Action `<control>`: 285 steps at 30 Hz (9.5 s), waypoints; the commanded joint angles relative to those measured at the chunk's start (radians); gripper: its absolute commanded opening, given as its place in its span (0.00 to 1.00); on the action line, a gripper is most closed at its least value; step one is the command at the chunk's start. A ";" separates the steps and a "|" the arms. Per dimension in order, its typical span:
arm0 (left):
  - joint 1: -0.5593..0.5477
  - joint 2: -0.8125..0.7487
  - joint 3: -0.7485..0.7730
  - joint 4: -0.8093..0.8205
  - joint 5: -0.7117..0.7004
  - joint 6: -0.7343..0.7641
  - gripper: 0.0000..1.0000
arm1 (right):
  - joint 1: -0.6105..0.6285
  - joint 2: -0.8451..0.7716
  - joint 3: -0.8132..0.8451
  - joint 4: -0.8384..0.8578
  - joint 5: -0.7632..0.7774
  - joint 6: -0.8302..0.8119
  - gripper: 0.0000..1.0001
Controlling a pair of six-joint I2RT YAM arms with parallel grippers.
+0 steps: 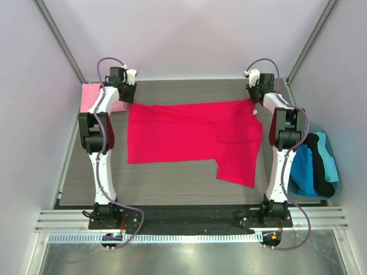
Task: Fold and stack the t-shirts
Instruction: Fold the tshirt
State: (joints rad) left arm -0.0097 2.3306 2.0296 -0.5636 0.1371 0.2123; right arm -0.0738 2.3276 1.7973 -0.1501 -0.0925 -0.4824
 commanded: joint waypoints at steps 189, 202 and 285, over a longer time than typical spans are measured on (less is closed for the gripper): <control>0.182 -0.387 -0.672 -0.647 0.272 0.102 0.55 | 0.115 -1.315 -1.142 -0.687 -0.277 -1.096 0.01; 0.105 -0.335 -0.712 -0.639 0.250 0.094 0.52 | 0.114 -1.294 -1.142 -0.661 -0.268 -1.069 0.01; 0.074 -0.080 0.040 -0.846 0.210 0.062 0.00 | 0.121 -0.595 -0.337 -0.105 -0.112 -0.386 0.01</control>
State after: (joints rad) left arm 0.0647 2.2444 2.0224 -1.3231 0.3611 0.2661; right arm 0.0387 1.6943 1.3853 -0.3283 -0.2237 -0.8871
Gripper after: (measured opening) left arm 0.008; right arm 0.023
